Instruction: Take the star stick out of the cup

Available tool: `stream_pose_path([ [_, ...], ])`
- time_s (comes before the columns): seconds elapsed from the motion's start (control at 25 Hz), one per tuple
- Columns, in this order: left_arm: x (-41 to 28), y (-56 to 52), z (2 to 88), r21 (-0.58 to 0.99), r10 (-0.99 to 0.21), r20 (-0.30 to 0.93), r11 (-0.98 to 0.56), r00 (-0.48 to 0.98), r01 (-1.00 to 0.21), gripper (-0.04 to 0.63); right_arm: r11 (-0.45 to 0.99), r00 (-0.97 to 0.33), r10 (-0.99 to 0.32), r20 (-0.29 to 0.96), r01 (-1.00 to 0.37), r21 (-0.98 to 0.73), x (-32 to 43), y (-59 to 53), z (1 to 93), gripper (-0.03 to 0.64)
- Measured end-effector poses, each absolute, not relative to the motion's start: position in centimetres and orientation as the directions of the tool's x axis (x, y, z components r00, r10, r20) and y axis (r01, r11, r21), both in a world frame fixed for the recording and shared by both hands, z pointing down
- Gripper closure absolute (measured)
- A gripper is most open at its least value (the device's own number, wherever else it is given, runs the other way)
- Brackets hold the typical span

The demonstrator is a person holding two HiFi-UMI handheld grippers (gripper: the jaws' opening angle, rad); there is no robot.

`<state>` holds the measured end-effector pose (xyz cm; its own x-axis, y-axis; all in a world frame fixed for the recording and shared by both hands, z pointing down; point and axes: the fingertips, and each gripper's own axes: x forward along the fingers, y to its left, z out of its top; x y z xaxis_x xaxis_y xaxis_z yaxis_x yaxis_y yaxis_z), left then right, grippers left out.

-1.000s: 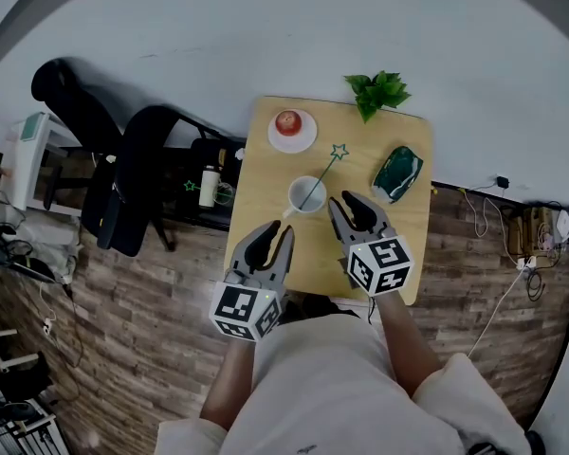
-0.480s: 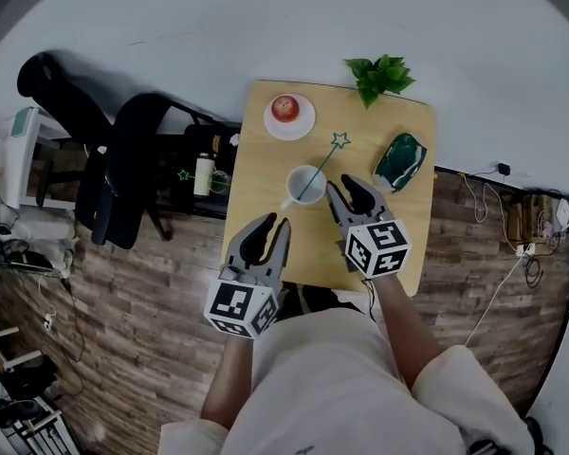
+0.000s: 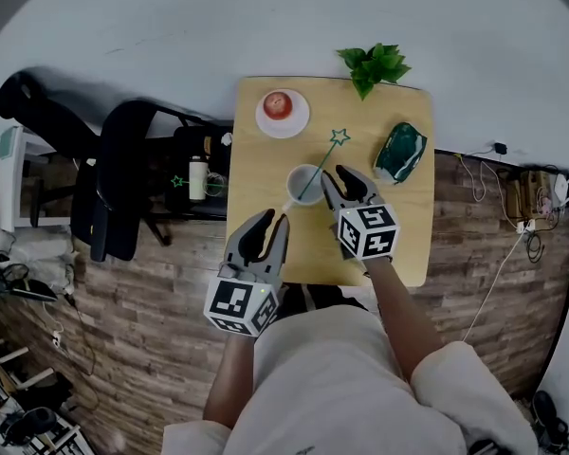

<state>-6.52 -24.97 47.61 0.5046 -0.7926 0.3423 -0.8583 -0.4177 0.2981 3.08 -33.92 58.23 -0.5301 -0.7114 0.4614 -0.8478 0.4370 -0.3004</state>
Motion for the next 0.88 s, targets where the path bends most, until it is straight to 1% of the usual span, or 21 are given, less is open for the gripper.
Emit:
stream_pose_path([
  [0.36, -8.9, -25.9, 48.3, 0.306, -0.771, 0.365, -0.429, 0.521, -0.850, 0.535, 0.356, -0.474, -0.707, 0.526, -0.880, -0.314, 2.6, -35.6, 61.1, 0.500],
  [0.88, -10.8, -27.3, 49.1, 0.312, -0.740, 0.392, -0.452, 0.547, -0.836, 0.535, 0.235, -0.403, -0.707, 0.580, -0.909, -0.345, 2.9, -37.5, 64.4, 0.509],
])
